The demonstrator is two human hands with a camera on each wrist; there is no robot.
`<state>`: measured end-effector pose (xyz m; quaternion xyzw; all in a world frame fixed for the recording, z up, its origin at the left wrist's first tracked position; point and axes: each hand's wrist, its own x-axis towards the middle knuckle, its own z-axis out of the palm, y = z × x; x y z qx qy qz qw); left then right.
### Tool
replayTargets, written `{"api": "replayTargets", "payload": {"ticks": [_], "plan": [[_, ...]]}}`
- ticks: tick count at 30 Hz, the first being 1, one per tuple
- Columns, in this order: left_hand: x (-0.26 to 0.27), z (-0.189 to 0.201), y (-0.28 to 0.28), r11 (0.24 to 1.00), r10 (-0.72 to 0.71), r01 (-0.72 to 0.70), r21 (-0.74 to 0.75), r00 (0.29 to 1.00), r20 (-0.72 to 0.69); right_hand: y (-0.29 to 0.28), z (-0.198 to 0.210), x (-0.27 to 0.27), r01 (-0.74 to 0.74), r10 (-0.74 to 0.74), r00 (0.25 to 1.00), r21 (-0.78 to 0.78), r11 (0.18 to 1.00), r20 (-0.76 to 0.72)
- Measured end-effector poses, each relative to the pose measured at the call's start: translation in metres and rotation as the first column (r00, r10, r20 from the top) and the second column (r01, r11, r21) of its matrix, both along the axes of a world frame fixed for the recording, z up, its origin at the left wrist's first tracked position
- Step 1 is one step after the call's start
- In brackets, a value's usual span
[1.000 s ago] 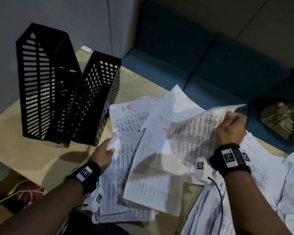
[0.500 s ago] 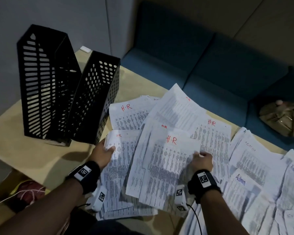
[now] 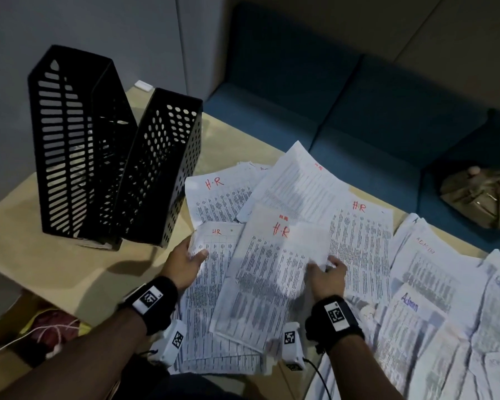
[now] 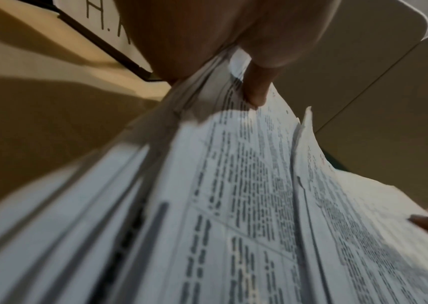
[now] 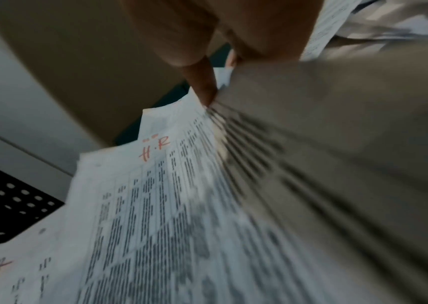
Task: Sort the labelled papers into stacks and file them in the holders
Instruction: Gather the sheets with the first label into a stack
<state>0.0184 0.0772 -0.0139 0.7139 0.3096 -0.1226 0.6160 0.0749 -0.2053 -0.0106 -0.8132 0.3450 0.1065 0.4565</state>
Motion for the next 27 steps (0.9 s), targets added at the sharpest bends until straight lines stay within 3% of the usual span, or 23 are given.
{"api": "replayTargets", "payload": {"ticks": [3,7,10,14,18,20,23,27], "plan": [[0.0,0.002,0.002,1.0,0.022,-0.022,0.004,1.0,0.006,0.0,0.008,-0.001,-0.23,0.236,0.966,-0.07,0.971,0.104],[0.004,0.003,0.0,1.0,0.027,-0.026,-0.012,0.997,0.069,0.014,0.007,-0.013,-0.417,0.418,0.907,-0.023,0.908,0.045],[0.003,0.003,-0.003,0.994,0.029,-0.024,-0.105,0.998,0.053,0.032,-0.001,-0.025,-0.515,0.515,0.857,-0.016,0.857,0.0],[0.001,0.003,-0.008,0.975,0.05,-0.03,-0.219,0.995,0.087,0.051,-0.018,-0.034,-0.47,0.47,0.882,-0.006,0.883,0.032],[0.002,0.007,-0.004,0.986,0.018,-0.007,-0.166,0.998,0.067,0.051,-0.011,-0.024,-0.292,0.274,0.955,0.204,0.934,0.112],[0.001,0.01,-0.002,0.982,-0.032,0.048,-0.184,0.995,0.09,0.051,-0.005,-0.018,-0.318,0.301,0.948,0.268,0.909,0.102],[0.001,0.012,-0.004,0.954,-0.163,0.197,-0.226,0.974,0.159,0.055,-0.004,-0.014,-0.38,0.367,0.925,0.19,0.906,0.097],[0.0,0.014,-0.004,0.939,-0.296,0.321,-0.12,0.936,0.188,0.058,-0.004,-0.017,-0.471,0.461,0.882,0.132,0.872,0.103]]}}
